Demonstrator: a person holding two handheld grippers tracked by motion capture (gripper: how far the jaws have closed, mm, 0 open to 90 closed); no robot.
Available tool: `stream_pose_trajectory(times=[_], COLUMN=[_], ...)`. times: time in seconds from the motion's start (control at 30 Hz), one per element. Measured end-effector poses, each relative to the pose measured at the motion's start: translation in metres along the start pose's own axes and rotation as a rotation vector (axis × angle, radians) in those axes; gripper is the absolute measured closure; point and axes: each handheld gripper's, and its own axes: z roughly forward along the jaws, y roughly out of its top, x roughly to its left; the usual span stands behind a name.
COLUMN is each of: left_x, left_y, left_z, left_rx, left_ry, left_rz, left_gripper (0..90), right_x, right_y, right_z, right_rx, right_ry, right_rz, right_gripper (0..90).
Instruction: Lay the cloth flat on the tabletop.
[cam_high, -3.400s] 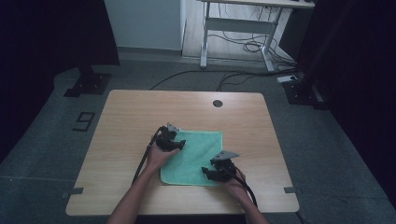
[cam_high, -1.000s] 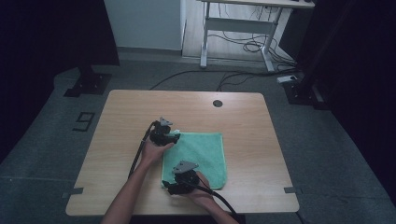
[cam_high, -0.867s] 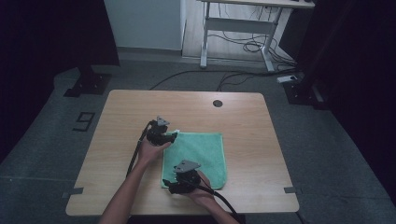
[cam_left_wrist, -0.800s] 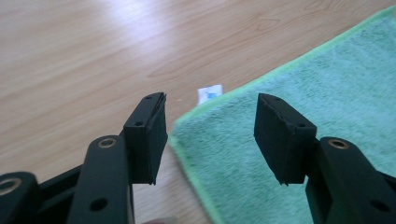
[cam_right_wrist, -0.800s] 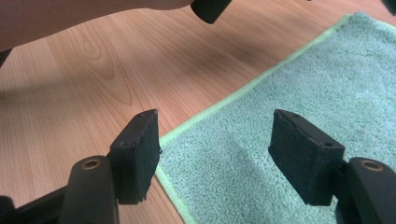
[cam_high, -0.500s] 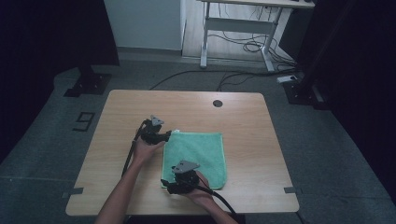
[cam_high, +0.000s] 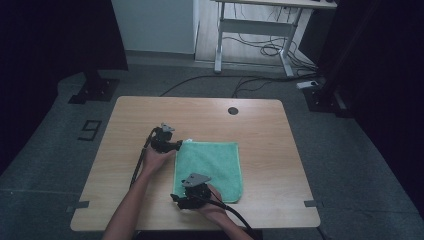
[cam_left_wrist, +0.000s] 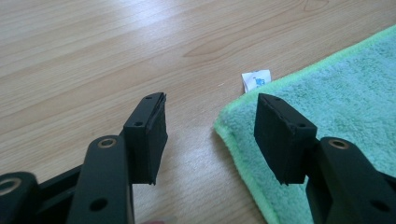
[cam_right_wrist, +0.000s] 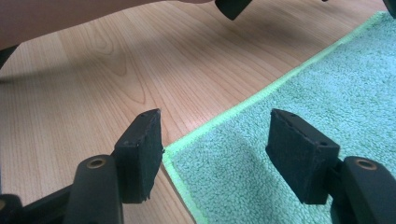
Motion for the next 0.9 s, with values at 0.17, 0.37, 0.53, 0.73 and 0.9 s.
stream_pose_trajectory(times=[0.17,0.37,0.53,0.73,0.9], left_x=[-0.002,-0.002,-0.001,0.002,-0.001], left_y=[0.001,0.000,0.000,-0.001,-0.002], left_z=[0.005,0.009,0.012,0.014,0.016], left_rx=[0.004,0.010,0.016,0.020,0.025], left_ry=[-0.003,0.003,0.017,0.009,0.003], left_rz=[-0.004,-0.006,-0.006,-0.025,-0.020], left_gripper=[43.9,44.7,45.9,48.0,50.8], right_x=[0.000,-0.001,0.000,0.000,0.000], right_y=[0.000,-0.001,-0.001,-0.003,-0.003], right_z=[-0.002,-0.003,-0.003,-0.003,-0.004], right_rx=[-0.004,-0.002,-0.003,0.002,-0.001], right_ry=[0.005,0.003,0.004,0.006,0.006], right_rz=[-0.002,0.000,-0.002,-0.004,-0.002], right_gripper=[36.8,38.1,38.3,38.3,38.5])
